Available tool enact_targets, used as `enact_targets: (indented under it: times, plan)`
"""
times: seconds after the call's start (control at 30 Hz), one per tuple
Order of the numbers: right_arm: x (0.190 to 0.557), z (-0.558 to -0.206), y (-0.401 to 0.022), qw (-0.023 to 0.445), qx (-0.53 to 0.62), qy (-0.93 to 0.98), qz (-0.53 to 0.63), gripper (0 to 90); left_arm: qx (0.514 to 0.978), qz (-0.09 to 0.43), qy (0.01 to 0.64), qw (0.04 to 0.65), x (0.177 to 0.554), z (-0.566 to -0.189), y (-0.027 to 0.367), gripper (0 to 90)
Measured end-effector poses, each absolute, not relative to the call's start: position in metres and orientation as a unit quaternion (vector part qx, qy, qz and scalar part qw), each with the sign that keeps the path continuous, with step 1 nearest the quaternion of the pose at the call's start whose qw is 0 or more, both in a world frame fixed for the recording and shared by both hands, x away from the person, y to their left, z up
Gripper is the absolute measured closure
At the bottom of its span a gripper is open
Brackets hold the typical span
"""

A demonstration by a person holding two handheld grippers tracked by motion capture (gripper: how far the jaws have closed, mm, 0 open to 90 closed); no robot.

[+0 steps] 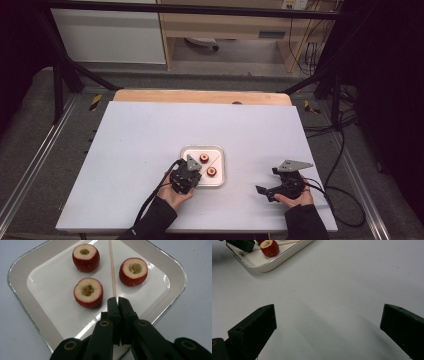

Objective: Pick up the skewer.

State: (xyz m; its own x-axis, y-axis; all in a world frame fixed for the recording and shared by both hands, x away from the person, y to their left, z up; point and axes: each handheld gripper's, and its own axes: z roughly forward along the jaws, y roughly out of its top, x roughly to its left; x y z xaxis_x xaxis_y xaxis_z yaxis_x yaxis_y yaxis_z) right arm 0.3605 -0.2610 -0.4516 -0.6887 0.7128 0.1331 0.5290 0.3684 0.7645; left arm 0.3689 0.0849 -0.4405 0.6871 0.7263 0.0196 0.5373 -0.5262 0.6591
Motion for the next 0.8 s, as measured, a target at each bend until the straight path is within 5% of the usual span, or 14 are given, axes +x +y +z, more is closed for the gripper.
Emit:
enact_targets:
  times: [0.8]
  plan:
    - [0.361, -0.446, -0.251, 0.134, 0.362, 0.833, 0.397, 0.7, 0.867, 0.148, 0.326, 0.347, 0.361, -0.412, 0.111, 88.8]
